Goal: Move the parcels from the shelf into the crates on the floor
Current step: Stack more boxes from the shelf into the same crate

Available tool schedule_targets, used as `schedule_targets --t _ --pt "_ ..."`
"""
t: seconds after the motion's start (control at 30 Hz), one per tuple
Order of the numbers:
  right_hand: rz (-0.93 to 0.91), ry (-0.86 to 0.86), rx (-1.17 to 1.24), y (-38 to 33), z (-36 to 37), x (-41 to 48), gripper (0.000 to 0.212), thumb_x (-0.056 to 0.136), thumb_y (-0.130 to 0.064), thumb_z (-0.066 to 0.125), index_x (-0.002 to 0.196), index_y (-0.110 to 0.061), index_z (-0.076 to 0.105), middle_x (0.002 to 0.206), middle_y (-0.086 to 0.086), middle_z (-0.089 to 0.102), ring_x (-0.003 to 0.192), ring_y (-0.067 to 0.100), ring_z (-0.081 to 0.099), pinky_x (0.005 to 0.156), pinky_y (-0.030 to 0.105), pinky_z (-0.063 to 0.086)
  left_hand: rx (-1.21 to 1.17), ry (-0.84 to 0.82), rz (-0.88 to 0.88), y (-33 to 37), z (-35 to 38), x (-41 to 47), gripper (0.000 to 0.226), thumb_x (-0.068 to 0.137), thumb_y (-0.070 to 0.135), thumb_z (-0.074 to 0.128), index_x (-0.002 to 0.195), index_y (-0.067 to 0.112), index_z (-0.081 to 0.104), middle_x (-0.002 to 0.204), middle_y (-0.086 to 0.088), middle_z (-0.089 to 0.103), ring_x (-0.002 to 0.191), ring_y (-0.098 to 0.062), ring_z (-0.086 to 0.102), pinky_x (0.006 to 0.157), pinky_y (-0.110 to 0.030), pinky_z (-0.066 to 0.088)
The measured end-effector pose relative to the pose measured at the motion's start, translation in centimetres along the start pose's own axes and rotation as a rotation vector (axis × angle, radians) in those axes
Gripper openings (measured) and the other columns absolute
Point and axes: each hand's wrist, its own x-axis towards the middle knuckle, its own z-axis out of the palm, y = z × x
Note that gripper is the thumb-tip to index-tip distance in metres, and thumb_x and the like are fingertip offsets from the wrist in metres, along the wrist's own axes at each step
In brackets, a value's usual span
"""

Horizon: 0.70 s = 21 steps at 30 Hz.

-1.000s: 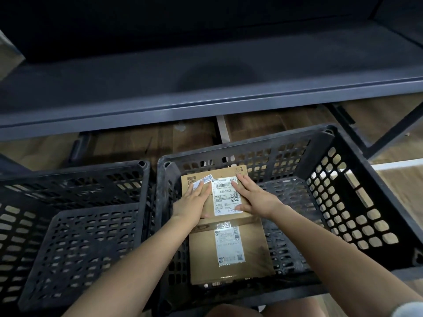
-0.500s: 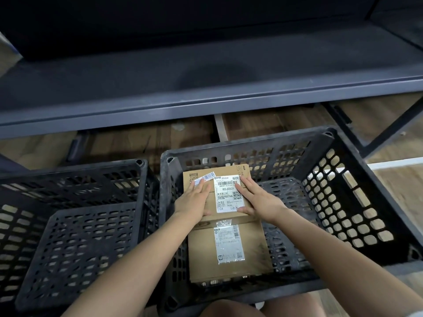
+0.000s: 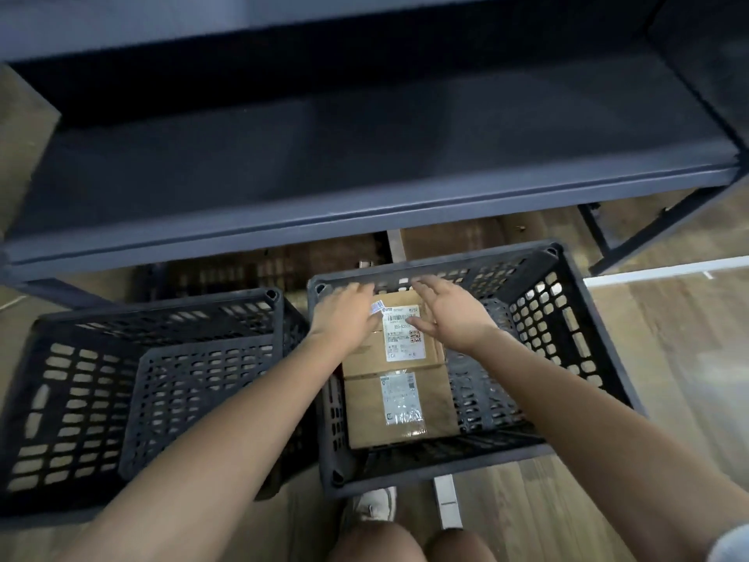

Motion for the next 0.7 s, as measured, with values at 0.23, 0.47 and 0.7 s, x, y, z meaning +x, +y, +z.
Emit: schedule_targets --t 0.23,0.47,0.7 --pt "0.019 0.01 0.169 -5.5 -15.5 -7.9 0.061 0.096 -0.044 0.043 0.148 -0.016 0.026 0.154 0.004 0.027 0.142 0.02 0.025 0.113 0.036 0.03 -0.043 -0.03 -0.021 1.7 -15.1 -7.9 0.041 0.096 0.035 0.046 0.132 0.016 0.046 0.13 -0.006 0.052 0.12 -0.025 0.049 0.093 -0.038 0.047" --pt "-0.032 0.15 0.114 -11.9 -36.4 -17.6 0.057 0.097 -0.044 0.042 0.146 -0.016 0.03 0.15 0.003 0.035 0.135 0.02 0.036 0.106 0.036 0.038 -0.043 0.149 -0.027 5.3 -35.4 -18.0 0.045 0.096 0.038 0.044 0.136 0.017 0.045 0.132 -0.005 0.054 0.12 -0.024 0.051 0.09 -0.038 0.047" --pt "-0.074 0.359 0.074 -17.5 -53.9 -25.3 0.057 0.096 -0.044 0.043 0.144 -0.015 0.033 0.147 0.006 0.04 0.133 0.022 0.04 0.107 0.034 0.034 -0.072 0.405 0.009 8.1 -53.9 -25.8 0.044 0.096 0.041 0.045 0.132 0.016 0.049 0.128 -0.007 0.057 0.117 -0.026 0.054 0.091 -0.04 0.048"
